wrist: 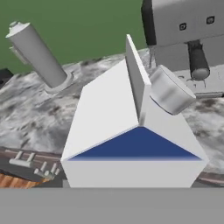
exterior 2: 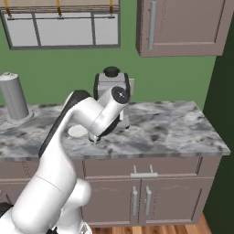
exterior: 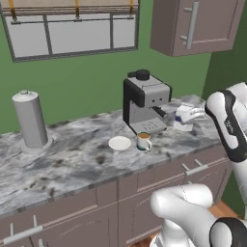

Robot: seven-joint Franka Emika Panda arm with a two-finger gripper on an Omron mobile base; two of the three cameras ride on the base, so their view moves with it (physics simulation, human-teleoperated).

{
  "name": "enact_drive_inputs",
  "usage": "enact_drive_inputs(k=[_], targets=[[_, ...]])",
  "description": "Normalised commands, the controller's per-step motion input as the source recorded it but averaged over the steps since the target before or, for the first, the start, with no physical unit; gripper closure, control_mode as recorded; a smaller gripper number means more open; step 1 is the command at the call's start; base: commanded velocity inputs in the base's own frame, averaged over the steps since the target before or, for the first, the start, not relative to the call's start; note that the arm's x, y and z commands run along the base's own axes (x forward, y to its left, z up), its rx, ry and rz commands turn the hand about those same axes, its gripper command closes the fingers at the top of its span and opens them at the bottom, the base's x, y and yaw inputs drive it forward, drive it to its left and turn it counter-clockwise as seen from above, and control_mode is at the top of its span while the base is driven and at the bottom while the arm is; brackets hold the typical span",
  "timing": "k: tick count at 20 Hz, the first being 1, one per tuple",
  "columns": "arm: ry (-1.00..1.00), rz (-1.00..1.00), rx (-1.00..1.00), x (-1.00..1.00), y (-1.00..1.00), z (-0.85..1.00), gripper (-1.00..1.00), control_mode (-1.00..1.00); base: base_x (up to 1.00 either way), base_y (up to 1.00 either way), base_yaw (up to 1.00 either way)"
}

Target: Take a sugar cube from the saucer and place it inside the coffee. Then, grab milk from the fridge and place it next to the coffee on the counter to sweeten the coffee.

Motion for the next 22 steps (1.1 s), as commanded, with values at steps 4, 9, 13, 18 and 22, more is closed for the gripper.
enact_drive_inputs(k=[4, 9, 13, 18, 22], targets=[[-0.03, 0.27, 0.00, -0.01, -0.18, -0.16, 1.00, -1.00, 0.00, 0.00, 0.00], [0.00, 0.27, 0.00, 0.00, -0.35, -0.23, 1.00, -1.00, 0.00, 0.00, 0.00], [-0.04, 0.25, 0.00, -0.06, -0.33, -0.31, 1.00, -1.00, 0.00, 0.00, 0.00], [-0.10, 0.11, 0.00, -0.05, -0.16, -0.25, 1.00, -1.00, 0.00, 0.00, 0.00], [-0.12, 0.00, 0.00, 0.00, -0.02, -0.19, 1.00, -1.00, 0.00, 0.00, 0.00]])
